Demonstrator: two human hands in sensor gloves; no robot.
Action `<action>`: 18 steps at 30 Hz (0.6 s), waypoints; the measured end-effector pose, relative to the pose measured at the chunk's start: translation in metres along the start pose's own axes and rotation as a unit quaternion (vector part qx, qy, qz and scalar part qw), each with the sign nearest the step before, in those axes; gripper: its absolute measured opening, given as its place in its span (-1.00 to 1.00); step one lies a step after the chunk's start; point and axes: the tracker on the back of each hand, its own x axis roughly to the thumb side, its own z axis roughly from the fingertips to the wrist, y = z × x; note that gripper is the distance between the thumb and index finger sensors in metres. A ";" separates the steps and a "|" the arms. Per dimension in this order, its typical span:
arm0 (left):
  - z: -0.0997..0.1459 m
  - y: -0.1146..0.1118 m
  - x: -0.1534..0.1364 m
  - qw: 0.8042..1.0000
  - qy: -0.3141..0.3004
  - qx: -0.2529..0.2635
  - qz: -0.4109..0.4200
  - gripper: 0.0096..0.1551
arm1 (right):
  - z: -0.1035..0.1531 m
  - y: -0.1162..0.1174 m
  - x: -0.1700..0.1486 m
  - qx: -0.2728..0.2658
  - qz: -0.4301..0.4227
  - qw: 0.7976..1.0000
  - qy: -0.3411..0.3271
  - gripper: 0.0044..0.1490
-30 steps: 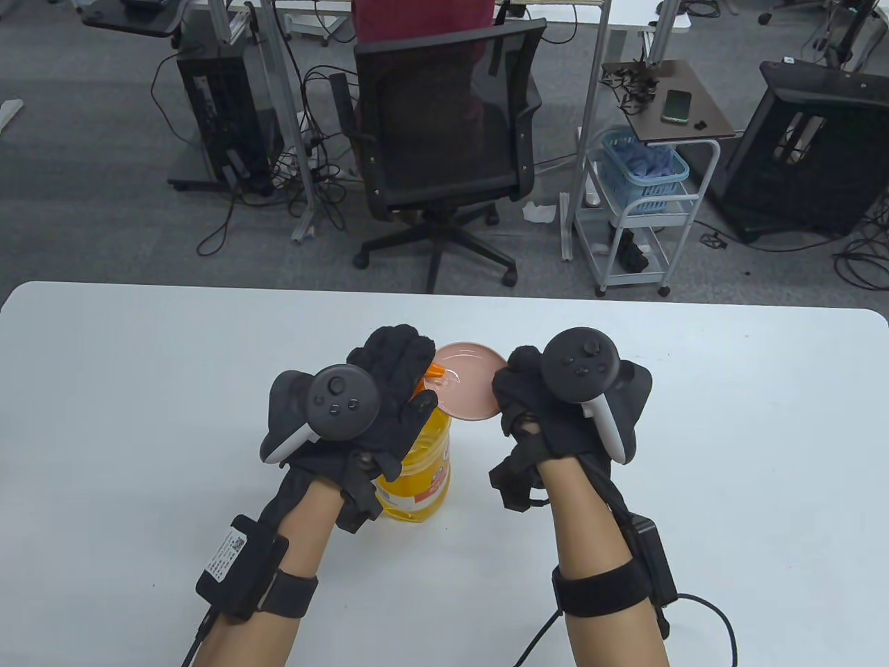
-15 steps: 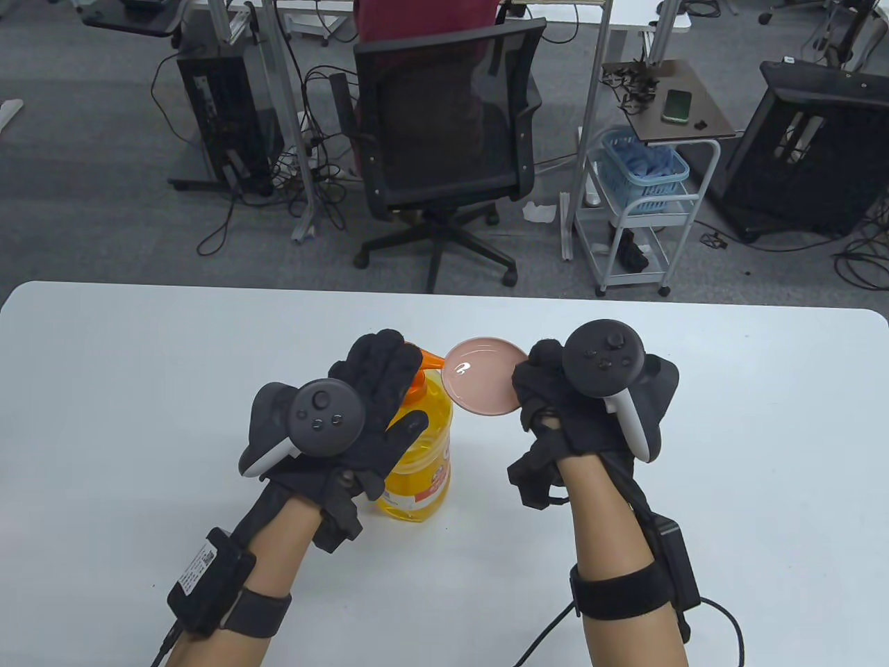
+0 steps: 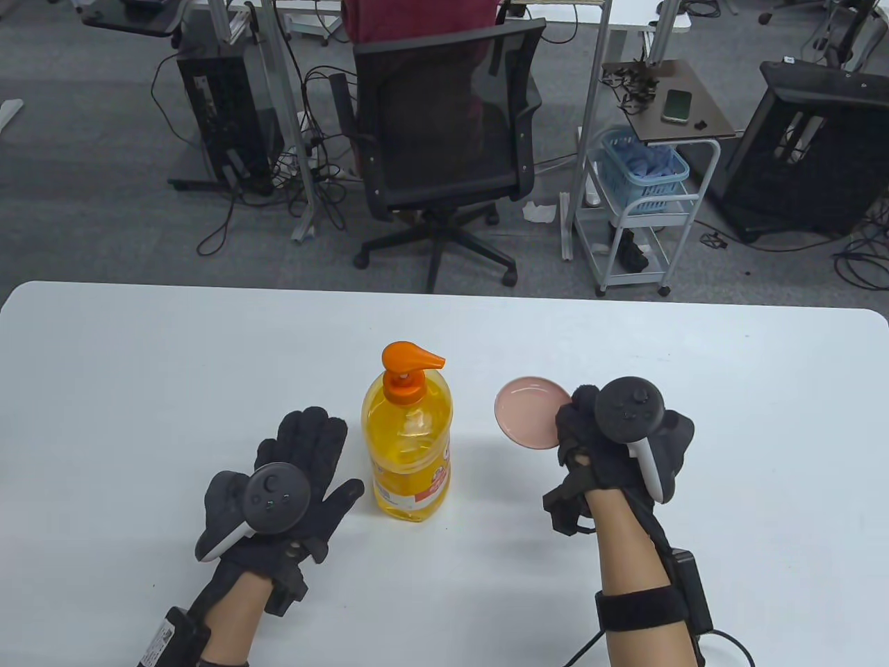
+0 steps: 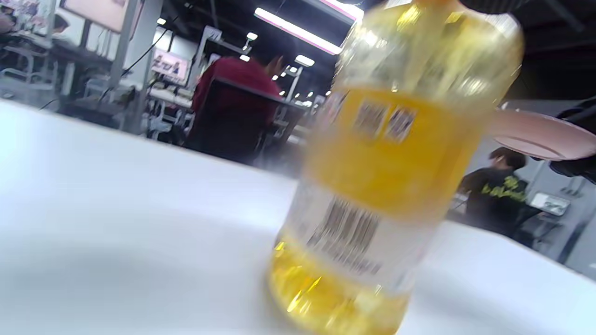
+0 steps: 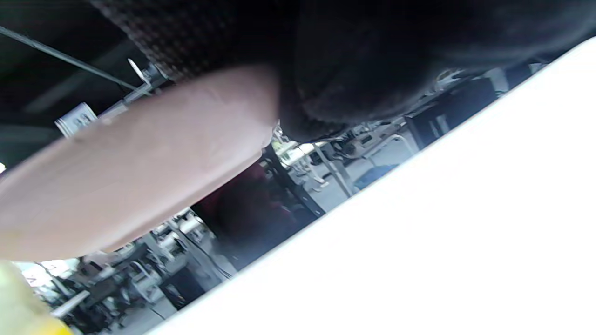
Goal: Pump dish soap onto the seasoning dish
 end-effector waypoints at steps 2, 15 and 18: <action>-0.002 -0.019 -0.010 1.000 0.017 -0.012 0.013 -0.01 | -0.002 0.026 -0.019 0.009 0.021 1.000 0.018 -0.40; -0.001 -0.069 -0.030 0.998 0.041 -0.044 -0.017 0.00 | -0.014 0.104 -0.062 0.031 0.088 0.991 0.098 -0.40; -0.002 -0.071 -0.030 0.998 0.043 -0.051 -0.022 0.01 | -0.013 0.106 -0.060 0.057 0.077 0.991 0.098 -0.37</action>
